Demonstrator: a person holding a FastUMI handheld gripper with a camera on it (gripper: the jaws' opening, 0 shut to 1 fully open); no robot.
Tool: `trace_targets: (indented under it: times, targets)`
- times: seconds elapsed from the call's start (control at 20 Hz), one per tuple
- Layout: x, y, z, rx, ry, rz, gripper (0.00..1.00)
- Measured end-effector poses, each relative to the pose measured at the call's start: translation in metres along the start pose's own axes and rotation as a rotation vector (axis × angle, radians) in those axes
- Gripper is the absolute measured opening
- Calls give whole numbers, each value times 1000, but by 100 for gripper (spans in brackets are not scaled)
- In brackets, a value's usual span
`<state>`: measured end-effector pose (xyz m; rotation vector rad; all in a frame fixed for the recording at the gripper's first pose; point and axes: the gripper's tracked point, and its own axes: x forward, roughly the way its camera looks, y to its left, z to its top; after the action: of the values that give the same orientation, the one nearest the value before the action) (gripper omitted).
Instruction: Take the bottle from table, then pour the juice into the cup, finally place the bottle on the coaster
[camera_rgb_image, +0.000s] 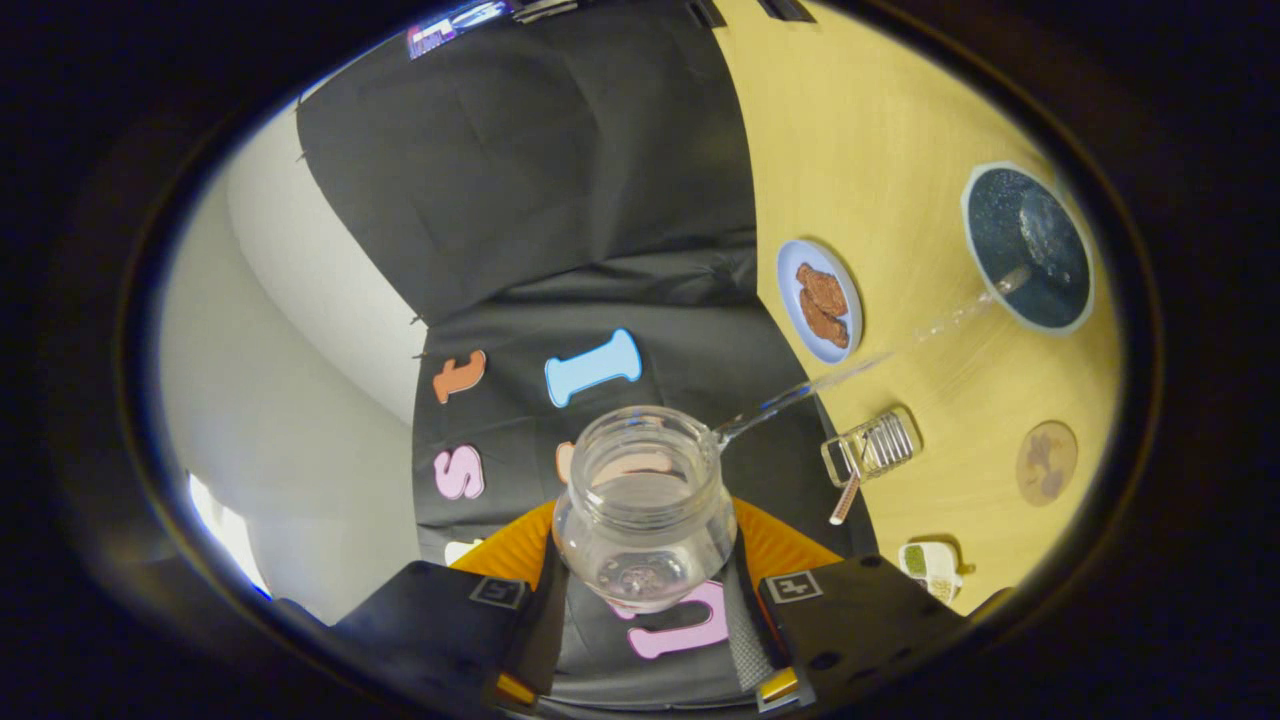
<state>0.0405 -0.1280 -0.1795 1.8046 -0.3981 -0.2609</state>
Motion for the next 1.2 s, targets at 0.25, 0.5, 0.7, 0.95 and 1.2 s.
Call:
trace_targets:
  times: [0.25, 0.5, 0.7, 0.95, 1.2]
  targets:
    - [1, 2, 2, 14, -12, 3, 72]
    - [4, 2, 6, 30, -26, 7, 72]
    - [5, 4, 7, 50, -40, 12, 72]
    - [5, 5, 8, 75, -57, 14, 71]
    - [5, 6, 8, 109, -77, 18, 71]
